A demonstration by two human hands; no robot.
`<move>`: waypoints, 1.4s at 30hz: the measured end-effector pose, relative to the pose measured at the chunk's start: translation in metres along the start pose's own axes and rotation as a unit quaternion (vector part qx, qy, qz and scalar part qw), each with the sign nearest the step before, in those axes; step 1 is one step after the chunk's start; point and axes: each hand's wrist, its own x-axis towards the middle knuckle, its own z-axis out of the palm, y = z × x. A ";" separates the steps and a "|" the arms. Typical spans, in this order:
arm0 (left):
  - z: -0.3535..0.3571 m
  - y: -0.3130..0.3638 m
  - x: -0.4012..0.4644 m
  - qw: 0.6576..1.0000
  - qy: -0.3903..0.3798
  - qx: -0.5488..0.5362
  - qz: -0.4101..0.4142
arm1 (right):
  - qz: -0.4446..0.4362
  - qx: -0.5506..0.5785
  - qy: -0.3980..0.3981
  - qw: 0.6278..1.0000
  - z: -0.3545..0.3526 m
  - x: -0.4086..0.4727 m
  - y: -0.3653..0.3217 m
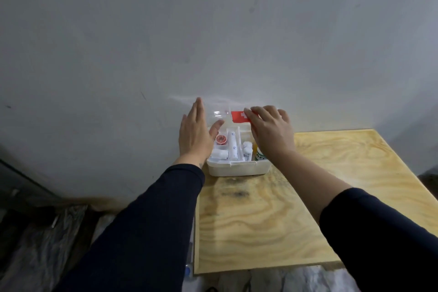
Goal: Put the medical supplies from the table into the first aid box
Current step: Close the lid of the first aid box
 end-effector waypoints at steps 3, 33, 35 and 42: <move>-0.004 0.012 -0.006 0.999 -0.029 0.026 0.026 | -0.013 0.004 -0.015 1.000 -0.003 -0.025 -0.003; 0.076 0.001 -0.015 0.973 -0.106 0.195 0.067 | 0.035 0.072 -0.256 0.963 0.054 -0.043 0.022; 0.077 0.000 -0.014 0.969 -0.108 0.211 0.071 | 0.030 0.072 -0.249 0.965 0.056 -0.044 0.023; 0.074 0.007 -0.013 0.963 -0.121 0.231 0.064 | 0.018 0.033 -0.266 0.963 0.051 -0.041 0.021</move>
